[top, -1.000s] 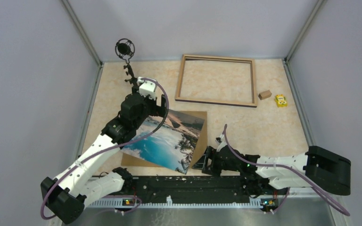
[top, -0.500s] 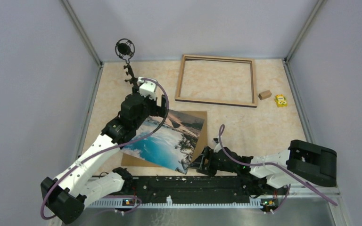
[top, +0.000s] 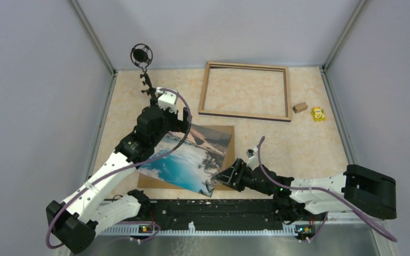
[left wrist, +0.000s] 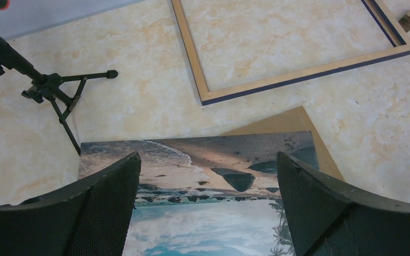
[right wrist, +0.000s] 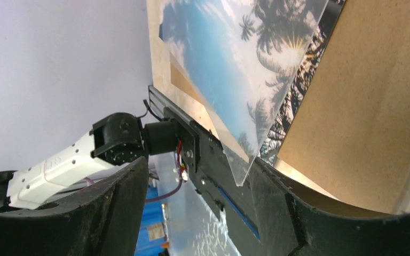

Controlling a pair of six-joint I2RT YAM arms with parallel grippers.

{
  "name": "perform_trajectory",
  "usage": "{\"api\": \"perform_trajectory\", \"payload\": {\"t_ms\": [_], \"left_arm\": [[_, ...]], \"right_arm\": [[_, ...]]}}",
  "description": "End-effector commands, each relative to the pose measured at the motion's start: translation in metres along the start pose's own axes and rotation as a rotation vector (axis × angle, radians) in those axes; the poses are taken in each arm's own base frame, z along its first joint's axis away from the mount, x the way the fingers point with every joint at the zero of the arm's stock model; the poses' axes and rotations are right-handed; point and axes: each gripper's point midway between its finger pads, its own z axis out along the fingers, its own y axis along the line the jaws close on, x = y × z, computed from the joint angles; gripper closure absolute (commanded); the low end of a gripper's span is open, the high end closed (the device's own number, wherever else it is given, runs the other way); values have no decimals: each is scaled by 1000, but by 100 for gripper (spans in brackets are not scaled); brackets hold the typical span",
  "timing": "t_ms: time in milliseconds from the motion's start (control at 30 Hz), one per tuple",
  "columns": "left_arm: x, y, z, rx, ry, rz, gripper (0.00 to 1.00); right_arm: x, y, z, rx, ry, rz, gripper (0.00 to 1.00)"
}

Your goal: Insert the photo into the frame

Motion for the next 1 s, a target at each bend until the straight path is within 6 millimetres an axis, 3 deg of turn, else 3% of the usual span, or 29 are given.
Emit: {"api": "perform_trajectory", "payload": {"t_ms": [0,400,467,533,700,867,967], "left_arm": [[-11,-6,0,24,-35,-14,1],[-12,-8,-1,37,-38,-23,1],[-13,-8,-2,40,-40,-26,1],[-14,-9,-3,45,-43,-27,1],[-16,-8,-6,41,-55,-31,1],[-7,-20,-6,83,-14,-143,2],[32,-42,-3,159,112,-285,2]], "right_arm": [[-16,29,2,-85,-92,-21,32],[-55,58,24,-140,-309,-1,34],[-61,61,32,-138,-351,5,42],[-66,62,40,-126,-382,10,63],[-64,52,54,2,-368,-49,98],[-62,23,35,120,-317,-189,100],[-60,0,14,186,-271,-252,100]]}}
